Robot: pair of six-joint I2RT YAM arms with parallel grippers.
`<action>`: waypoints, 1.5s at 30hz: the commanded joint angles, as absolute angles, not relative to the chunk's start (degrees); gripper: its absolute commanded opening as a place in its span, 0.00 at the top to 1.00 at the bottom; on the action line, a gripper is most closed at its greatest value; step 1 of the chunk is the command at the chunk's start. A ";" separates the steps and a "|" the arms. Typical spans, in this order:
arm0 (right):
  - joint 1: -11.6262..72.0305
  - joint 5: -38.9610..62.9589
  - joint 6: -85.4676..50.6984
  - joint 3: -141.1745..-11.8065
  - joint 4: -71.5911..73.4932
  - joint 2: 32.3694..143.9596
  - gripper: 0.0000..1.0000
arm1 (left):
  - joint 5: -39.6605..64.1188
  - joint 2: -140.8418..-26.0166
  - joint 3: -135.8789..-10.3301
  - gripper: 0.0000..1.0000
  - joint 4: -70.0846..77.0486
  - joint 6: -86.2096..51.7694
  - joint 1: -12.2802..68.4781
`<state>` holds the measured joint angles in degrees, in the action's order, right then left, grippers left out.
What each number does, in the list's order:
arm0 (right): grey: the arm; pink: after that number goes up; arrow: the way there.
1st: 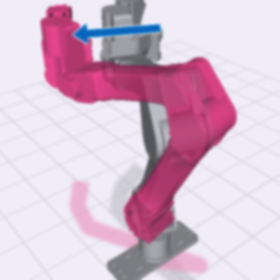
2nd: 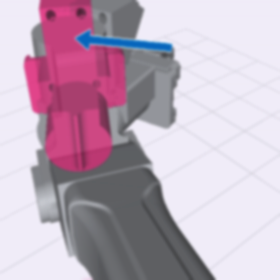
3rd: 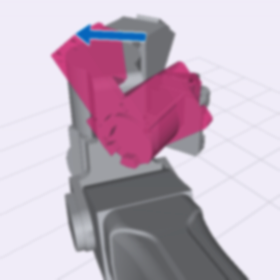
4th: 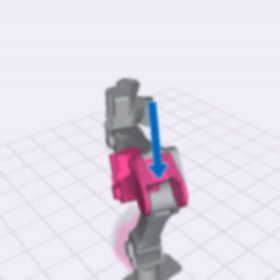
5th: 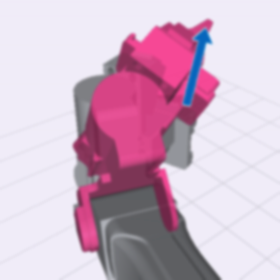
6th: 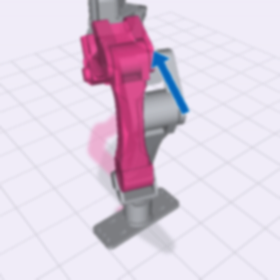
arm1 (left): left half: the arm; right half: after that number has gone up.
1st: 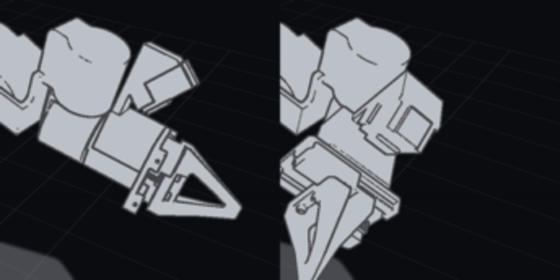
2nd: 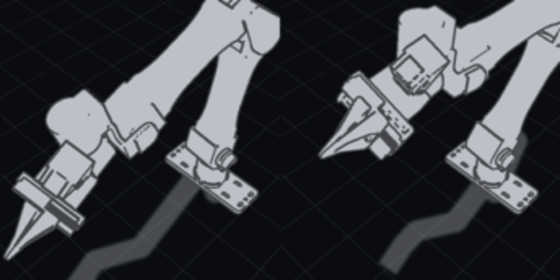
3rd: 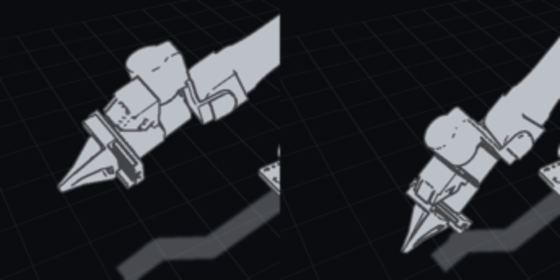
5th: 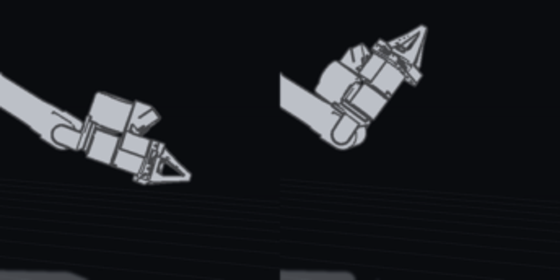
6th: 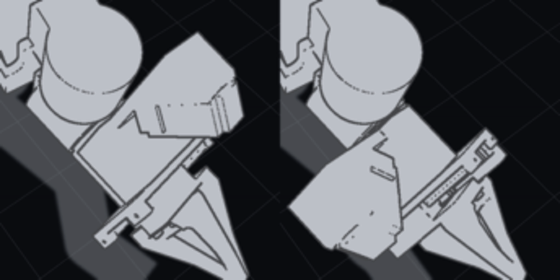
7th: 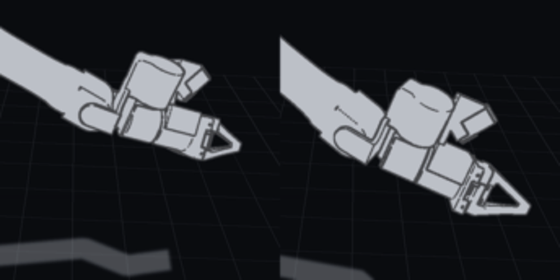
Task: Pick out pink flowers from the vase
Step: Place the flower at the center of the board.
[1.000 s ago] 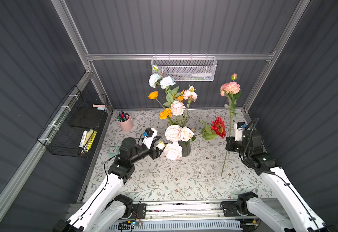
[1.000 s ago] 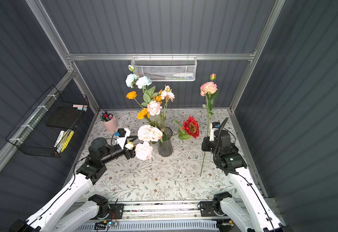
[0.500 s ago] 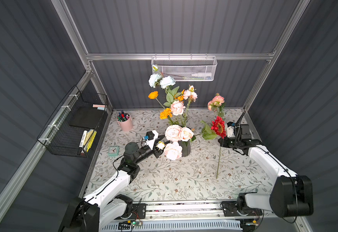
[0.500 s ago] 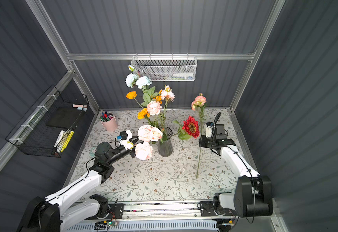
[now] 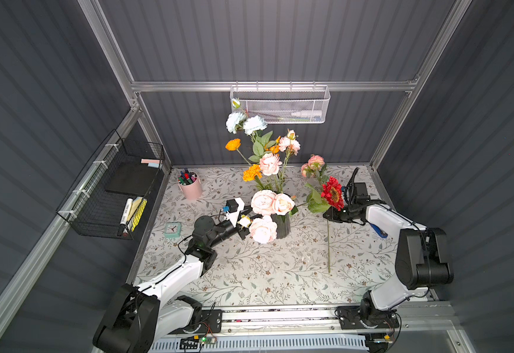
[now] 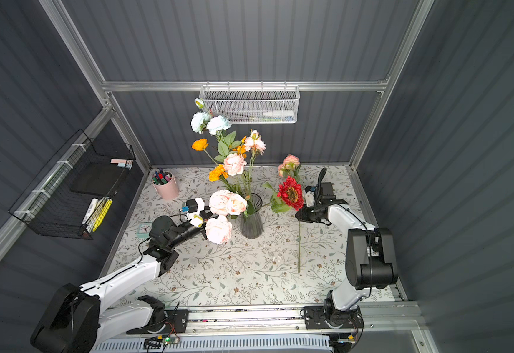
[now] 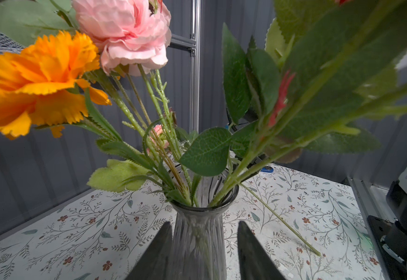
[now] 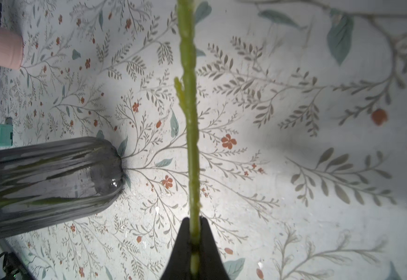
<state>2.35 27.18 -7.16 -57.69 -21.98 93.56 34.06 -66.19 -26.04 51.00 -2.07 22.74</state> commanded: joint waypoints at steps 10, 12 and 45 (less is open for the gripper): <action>1.28 32.96 -2.39 -60.11 -25.53 101.85 0.88 | 34.34 -66.84 -26.99 0.52 53.35 -3.34 24.08; 1.16 32.57 -1.72 -61.45 -27.21 103.07 0.86 | 34.23 -66.84 -26.85 0.52 53.35 -3.38 24.25; 11.36 30.76 -3.16 -35.73 -6.11 58.13 0.01 | 34.34 -72.04 -27.54 0.57 61.47 -5.45 27.92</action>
